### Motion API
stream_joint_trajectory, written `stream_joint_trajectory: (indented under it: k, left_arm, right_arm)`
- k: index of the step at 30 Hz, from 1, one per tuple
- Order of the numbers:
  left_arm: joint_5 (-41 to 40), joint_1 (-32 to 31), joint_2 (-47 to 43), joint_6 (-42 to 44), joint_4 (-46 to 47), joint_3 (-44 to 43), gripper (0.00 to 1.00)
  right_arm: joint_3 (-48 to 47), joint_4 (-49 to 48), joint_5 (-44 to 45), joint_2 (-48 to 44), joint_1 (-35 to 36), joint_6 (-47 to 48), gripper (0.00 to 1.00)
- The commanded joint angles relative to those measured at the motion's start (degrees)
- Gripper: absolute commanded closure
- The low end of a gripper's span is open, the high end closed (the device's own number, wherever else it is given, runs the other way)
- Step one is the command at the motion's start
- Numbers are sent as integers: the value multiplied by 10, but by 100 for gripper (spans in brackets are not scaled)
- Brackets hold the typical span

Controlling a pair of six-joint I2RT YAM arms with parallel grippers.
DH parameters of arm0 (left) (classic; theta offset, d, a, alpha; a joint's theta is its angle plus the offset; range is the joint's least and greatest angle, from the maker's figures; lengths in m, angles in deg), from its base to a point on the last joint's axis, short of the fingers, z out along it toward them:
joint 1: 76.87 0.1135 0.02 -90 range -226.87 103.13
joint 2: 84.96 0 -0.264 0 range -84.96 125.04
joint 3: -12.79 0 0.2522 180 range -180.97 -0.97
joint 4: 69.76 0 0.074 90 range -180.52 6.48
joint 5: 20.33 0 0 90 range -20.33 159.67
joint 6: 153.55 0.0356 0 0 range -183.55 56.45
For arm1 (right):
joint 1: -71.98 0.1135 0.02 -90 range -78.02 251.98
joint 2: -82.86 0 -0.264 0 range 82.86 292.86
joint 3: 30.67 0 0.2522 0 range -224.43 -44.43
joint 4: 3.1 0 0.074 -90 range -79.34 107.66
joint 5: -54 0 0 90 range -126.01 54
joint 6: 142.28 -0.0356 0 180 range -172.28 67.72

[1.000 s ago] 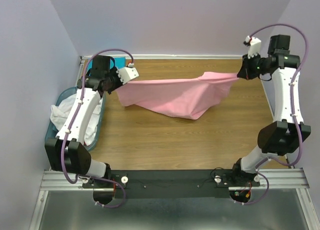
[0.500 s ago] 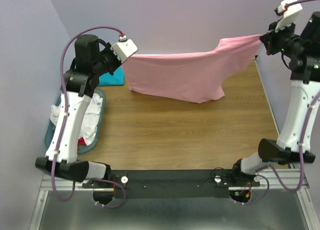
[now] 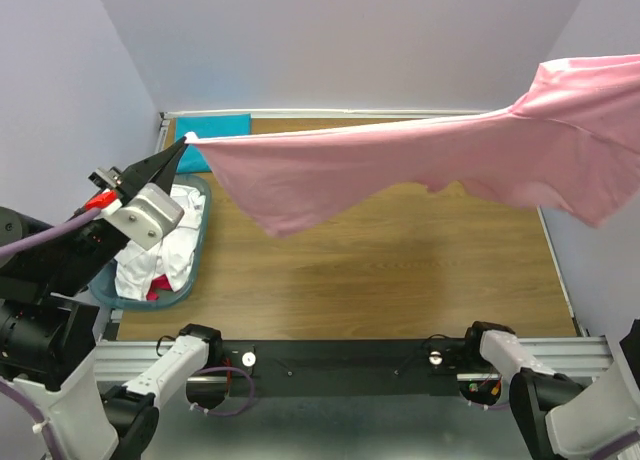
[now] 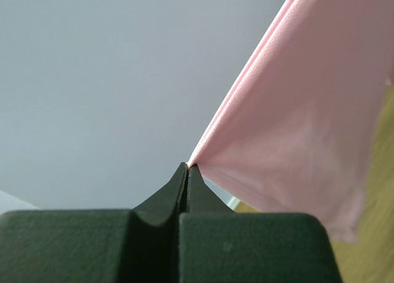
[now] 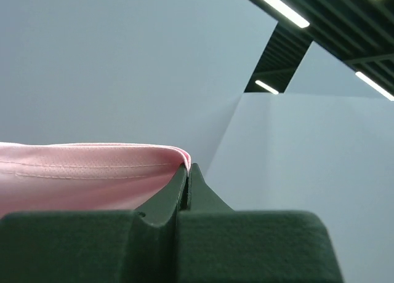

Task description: Fold and stack the t-shirts

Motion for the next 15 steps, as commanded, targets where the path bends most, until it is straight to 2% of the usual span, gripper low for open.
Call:
stream_joint_trajectory:
  k: [1, 6, 8, 12, 13, 15]
  left_arm:
    - [3, 1, 40, -15, -62, -12, 100]
    - [-42, 1, 87, -16, -58, 34, 100]
    - [-57, 1, 115, -15, -60, 68, 100]
    - [-78, 1, 155, -26, -29, 141, 100]
    - [-78, 0, 163, -28, -21, 156, 100]
    - [-79, -3, 186, -32, 7, 203, 100]
  right_arm:
    - [18, -12, 41, 40, -4, 33, 99]
    - [92, -20, 17, 66, -4, 61, 99]
    - [122, -21, -18, 79, -4, 62, 99]
    - [235, -22, -90, 85, -4, 76, 100]
    - [296, -24, -116, 85, -4, 82, 99]
    - [355, -26, -142, 88, -4, 101, 99]
